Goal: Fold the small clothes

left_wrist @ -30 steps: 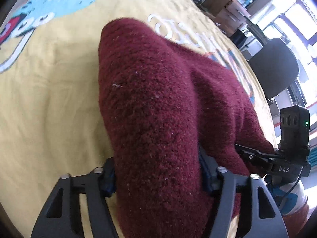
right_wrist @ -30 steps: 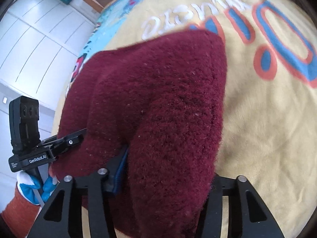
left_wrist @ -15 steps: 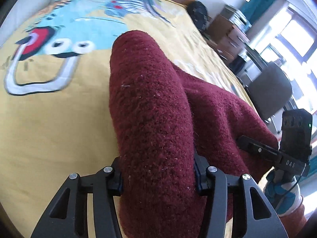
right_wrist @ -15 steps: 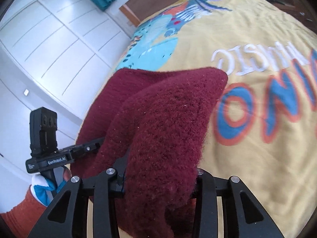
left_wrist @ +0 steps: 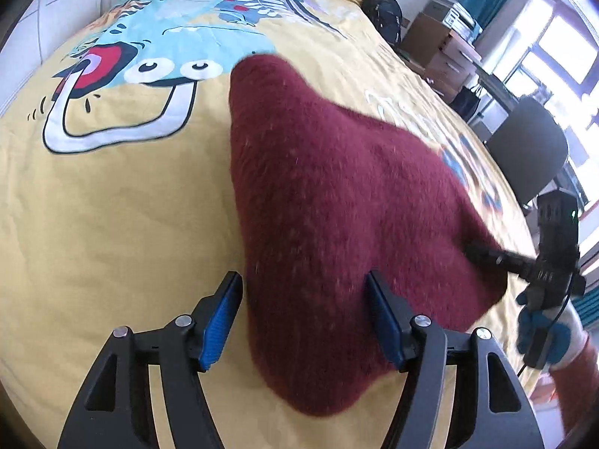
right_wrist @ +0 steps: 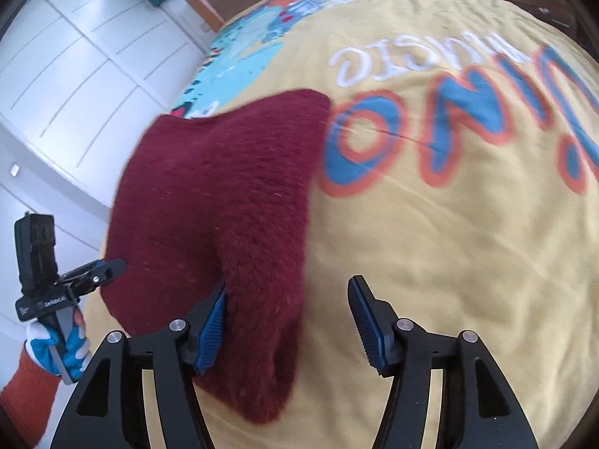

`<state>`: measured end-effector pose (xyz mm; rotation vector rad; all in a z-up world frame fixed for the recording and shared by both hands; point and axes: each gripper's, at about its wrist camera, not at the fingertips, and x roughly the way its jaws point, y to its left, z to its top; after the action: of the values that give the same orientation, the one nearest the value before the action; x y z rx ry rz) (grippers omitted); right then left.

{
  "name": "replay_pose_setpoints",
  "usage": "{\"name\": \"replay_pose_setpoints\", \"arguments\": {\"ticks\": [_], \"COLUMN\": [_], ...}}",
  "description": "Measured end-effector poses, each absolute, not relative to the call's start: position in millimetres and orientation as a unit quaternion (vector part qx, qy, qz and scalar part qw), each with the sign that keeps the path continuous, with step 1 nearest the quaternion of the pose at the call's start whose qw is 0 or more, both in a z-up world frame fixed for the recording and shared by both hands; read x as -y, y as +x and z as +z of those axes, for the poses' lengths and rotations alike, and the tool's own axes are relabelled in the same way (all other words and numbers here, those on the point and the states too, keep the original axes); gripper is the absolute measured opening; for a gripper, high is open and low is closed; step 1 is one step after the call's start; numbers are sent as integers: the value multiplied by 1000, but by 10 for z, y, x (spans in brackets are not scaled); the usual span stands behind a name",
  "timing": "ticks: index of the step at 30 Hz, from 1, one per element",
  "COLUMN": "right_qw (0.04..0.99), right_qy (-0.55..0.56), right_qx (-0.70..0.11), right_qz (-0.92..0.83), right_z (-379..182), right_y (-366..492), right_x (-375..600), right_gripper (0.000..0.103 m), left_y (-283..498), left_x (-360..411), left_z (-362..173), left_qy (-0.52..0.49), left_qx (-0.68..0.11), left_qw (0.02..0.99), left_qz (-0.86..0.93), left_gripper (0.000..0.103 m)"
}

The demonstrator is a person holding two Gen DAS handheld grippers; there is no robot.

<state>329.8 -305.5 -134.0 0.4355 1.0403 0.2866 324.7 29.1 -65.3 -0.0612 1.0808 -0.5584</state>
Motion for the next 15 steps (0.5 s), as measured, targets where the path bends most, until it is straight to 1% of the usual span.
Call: {"name": "replay_pose_setpoints", "arguments": {"ticks": [2, 4, 5, 7, 15], "right_qw": [836, 838, 840, 844, 855], "right_qy": [193, 188, 182, 169, 151], "right_qx": [-498, -499, -499, -500, -493], "right_qz": [123, 112, 107, 94, 59], "right_z": [-1379, -1362, -1352, -1310, -1067], "right_y": [3255, 3240, 3266, 3267, 3087], "right_x": [3080, 3053, 3017, 2976, 2909], "right_gripper": [63, 63, 63, 63, 63], "left_y": [3204, 3206, 3222, 3246, 3119], "left_x": [-195, -88, -39, 14, -33], "left_z": [-746, -809, -813, -795, -552], "left_qy": [-33, -30, -28, -19, -9], "left_qx": [-511, -515, -516, -514, -500], "left_qw": [818, 819, 820, 824, 841], "left_qz": [-261, -250, -248, -237, -207], "left_gripper": [65, 75, 75, 80, 80]}}
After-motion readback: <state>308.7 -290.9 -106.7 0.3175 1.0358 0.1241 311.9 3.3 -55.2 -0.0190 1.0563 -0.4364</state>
